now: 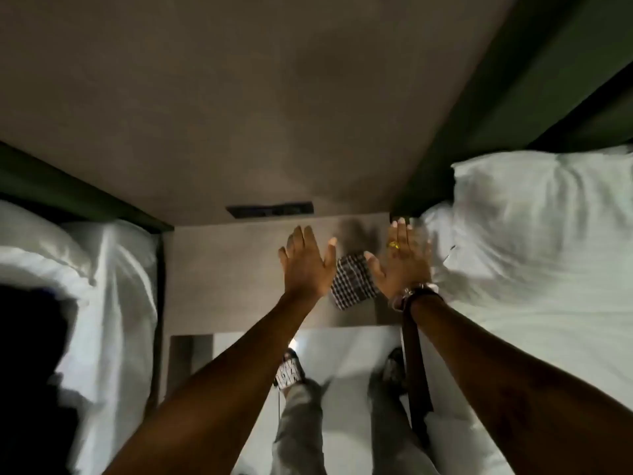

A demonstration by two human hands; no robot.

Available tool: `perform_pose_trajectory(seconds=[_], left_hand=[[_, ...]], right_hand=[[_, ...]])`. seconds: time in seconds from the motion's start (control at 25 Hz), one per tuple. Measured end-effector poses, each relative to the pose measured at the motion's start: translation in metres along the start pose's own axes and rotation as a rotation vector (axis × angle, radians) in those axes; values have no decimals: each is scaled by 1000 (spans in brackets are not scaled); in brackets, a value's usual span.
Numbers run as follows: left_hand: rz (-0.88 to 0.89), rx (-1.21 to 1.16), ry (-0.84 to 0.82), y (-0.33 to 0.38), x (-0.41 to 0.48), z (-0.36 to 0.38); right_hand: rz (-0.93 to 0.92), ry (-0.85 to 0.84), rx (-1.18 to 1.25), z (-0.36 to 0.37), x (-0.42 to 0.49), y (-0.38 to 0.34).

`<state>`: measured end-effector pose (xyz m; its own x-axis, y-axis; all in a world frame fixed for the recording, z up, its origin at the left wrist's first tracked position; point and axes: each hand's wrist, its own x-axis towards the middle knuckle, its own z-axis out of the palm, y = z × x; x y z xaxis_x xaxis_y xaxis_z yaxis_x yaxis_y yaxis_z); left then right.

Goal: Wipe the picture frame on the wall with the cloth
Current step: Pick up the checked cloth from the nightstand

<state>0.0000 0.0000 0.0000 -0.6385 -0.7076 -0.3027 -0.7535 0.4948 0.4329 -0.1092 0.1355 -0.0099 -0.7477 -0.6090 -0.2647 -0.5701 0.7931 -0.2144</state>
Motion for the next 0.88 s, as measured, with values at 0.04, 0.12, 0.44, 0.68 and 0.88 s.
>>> perform_pose_trajectory(seconds=[0.04,0.12,0.44,0.68,0.88], left_hand=[[-125,-14,-91,-18,6,27],[-365,-51,-226,-53,19,90],[-657,-378,-386,-113,96,244],[-781,-695,-178,-121,110,286],[-875,-807,-196,-115,108,288]], right_hand=[[64,-81,37,30,4,7],[101,-205,72,91,15,23],[312,-396,201,250,105,60],[333,-301,269,282,125,58],[586,-269,604,281,131,58]])
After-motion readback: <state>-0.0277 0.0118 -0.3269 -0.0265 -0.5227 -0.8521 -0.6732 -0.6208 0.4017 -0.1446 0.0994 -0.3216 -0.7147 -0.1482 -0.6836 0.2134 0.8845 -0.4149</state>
